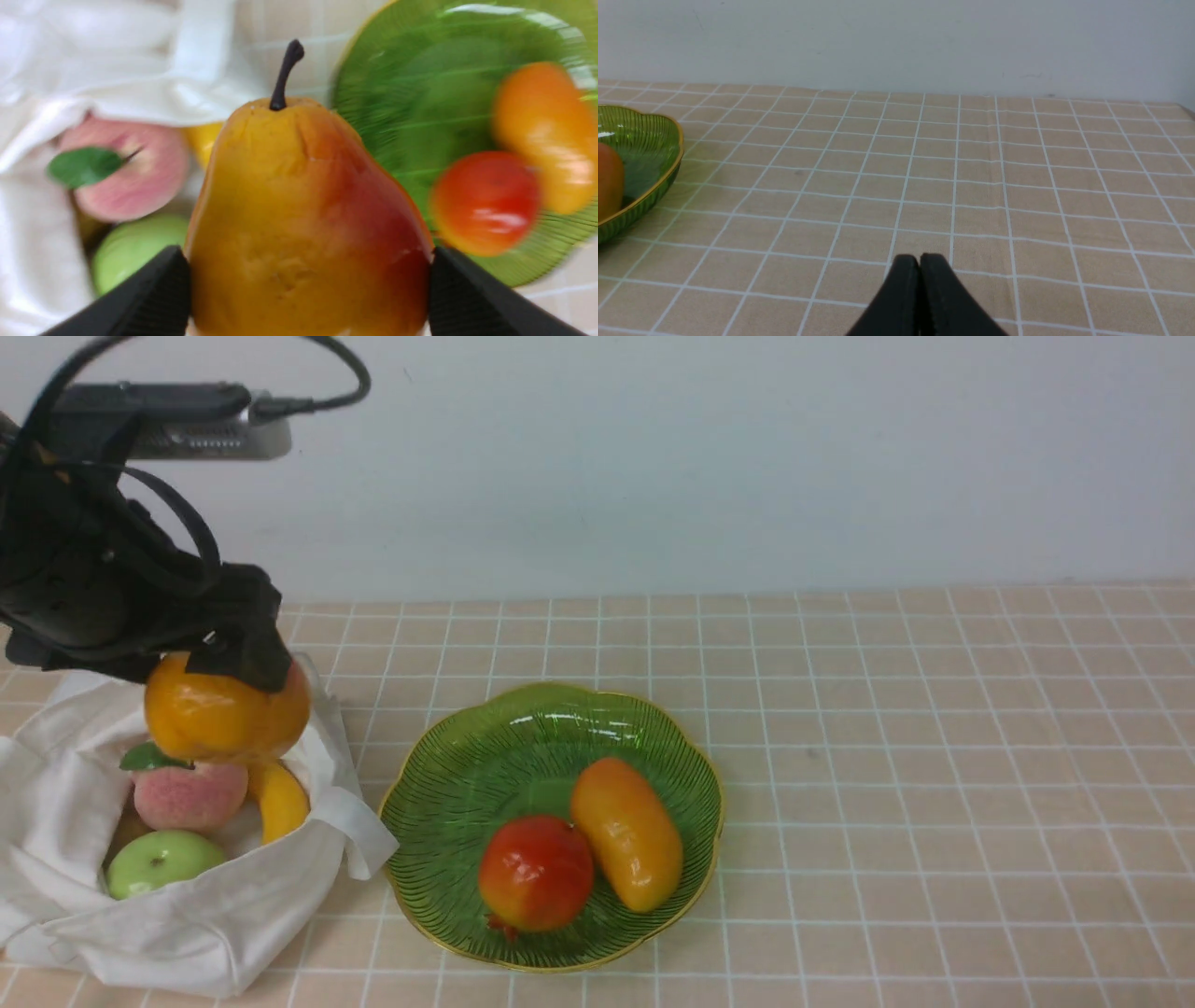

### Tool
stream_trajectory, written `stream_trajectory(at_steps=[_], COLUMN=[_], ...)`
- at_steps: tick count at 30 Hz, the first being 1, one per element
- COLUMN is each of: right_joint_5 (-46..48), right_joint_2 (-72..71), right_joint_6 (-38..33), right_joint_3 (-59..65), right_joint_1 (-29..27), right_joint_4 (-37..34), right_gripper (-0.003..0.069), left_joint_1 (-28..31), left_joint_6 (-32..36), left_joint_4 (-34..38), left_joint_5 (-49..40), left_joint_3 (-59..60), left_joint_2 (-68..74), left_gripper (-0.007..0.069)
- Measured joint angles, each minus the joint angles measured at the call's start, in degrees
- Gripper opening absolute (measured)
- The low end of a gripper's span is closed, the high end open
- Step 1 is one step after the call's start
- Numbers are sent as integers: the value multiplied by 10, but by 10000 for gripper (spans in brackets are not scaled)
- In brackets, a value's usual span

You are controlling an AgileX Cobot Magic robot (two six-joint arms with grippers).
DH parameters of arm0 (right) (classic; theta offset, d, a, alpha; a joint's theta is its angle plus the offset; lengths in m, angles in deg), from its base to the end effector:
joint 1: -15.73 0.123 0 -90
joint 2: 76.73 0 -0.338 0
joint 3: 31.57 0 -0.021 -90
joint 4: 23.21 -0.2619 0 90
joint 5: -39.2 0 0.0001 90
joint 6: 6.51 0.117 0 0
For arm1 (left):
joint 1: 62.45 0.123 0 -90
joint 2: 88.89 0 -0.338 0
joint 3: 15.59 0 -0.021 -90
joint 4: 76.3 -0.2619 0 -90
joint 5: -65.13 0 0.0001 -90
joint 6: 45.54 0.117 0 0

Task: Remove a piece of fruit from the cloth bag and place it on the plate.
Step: Use the left arm to put the pear into the empty plate on the right

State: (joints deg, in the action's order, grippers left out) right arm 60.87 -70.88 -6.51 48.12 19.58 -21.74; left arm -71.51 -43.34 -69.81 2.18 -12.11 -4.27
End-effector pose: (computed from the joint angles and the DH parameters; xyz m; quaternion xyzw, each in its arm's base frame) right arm 0.0350 0.0012 0.1641 -0.0338 0.8042 0.0090 0.5933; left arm 0.2805 -0.0567 0.3874 0.0826 0.9633 -0.0701 0.2458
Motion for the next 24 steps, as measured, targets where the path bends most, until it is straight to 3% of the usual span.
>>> stream_trajectory(at_steps=[6, 11, 24], right_joint_5=[0, 0, 0], right_joint_2=[0, 0, 0], right_joint_6=[0, 0, 0], right_joint_3=[0, 0, 0], right_joint_1=[0, 0, 0], right_joint_4=[0, 0, 0], right_gripper=[-15, -15, -15], left_joint_1=[-96, -143, -150], left_joint_6=[75, 97, 93], left_joint_4=[53, 50, 17], left_joint_5=[95, 155, 240], left_joint_3=[0, 0, 1], left_joint_2=[8, 83, 252], left_gripper=[590, 590, 600])
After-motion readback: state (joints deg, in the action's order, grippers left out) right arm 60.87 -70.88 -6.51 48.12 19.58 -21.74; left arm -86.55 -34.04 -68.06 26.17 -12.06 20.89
